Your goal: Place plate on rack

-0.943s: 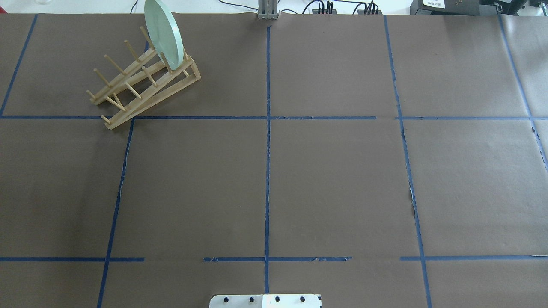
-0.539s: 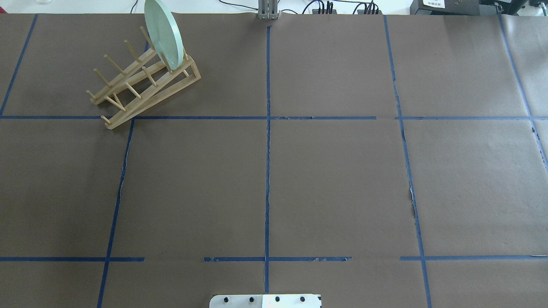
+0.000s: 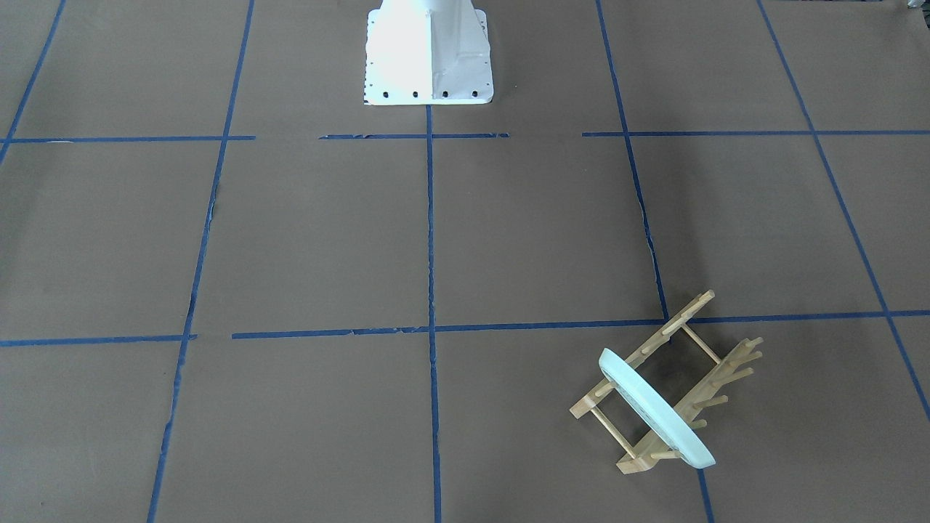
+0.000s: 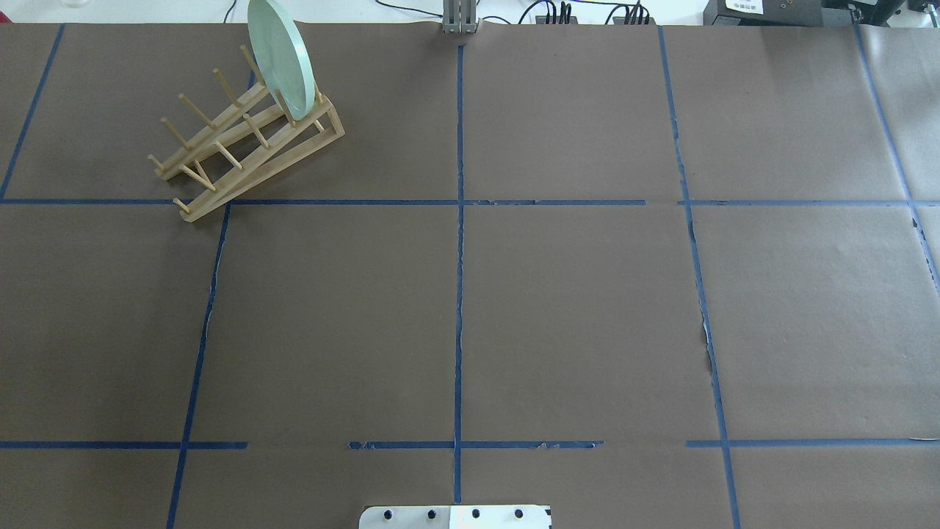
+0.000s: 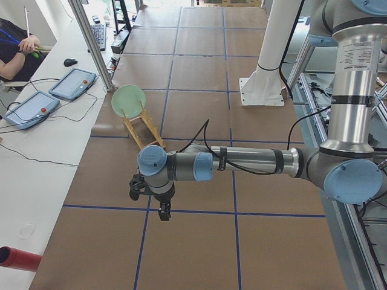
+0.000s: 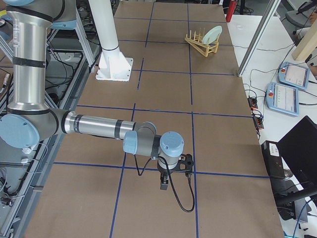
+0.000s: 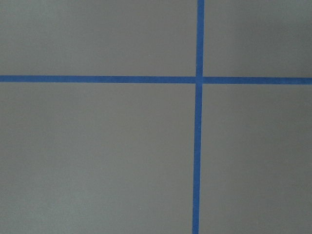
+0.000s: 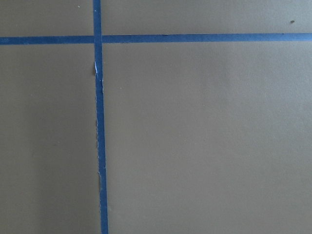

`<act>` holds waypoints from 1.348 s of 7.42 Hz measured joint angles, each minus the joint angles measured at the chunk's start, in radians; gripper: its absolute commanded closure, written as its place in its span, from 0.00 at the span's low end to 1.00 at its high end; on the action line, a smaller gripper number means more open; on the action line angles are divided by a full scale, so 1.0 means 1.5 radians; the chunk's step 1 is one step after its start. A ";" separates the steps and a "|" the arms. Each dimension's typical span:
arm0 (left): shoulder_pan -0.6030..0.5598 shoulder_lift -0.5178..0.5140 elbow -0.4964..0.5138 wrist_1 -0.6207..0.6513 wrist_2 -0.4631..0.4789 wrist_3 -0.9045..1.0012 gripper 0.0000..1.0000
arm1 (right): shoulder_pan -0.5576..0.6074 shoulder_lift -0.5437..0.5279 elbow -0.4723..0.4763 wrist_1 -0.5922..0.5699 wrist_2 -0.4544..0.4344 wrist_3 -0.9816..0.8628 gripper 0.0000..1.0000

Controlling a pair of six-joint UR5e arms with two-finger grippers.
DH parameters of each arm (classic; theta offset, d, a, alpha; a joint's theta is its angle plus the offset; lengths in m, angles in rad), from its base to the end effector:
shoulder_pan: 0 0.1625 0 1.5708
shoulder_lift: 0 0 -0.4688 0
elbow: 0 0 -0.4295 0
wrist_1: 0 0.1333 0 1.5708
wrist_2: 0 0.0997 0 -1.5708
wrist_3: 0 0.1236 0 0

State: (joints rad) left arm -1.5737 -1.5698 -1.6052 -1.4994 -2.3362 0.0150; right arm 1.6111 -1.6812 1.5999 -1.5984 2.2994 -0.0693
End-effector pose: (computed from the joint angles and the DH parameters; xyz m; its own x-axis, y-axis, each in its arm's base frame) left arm -0.0492 -0.5249 0.7098 0.7210 -0.0134 -0.6928 -0.0079 0.9996 -0.0276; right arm 0.0697 -0.4631 0.7658 0.7436 0.0333 0.6678 0.0115 0.9980 -0.0626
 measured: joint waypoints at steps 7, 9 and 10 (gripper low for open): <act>-0.003 0.007 -0.009 -0.001 0.000 0.000 0.00 | 0.000 0.000 0.000 0.000 0.000 0.000 0.00; -0.003 0.007 -0.010 -0.001 0.000 0.000 0.00 | 0.000 0.000 0.000 0.000 0.000 0.000 0.00; -0.003 0.007 -0.010 0.000 0.000 0.000 0.00 | 0.000 0.000 0.000 0.000 0.000 0.000 0.00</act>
State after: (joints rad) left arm -1.5785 -1.5599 -1.6198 -1.4999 -2.3363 0.0153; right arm 1.6107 -1.6812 1.5999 -1.5984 2.2994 -0.0690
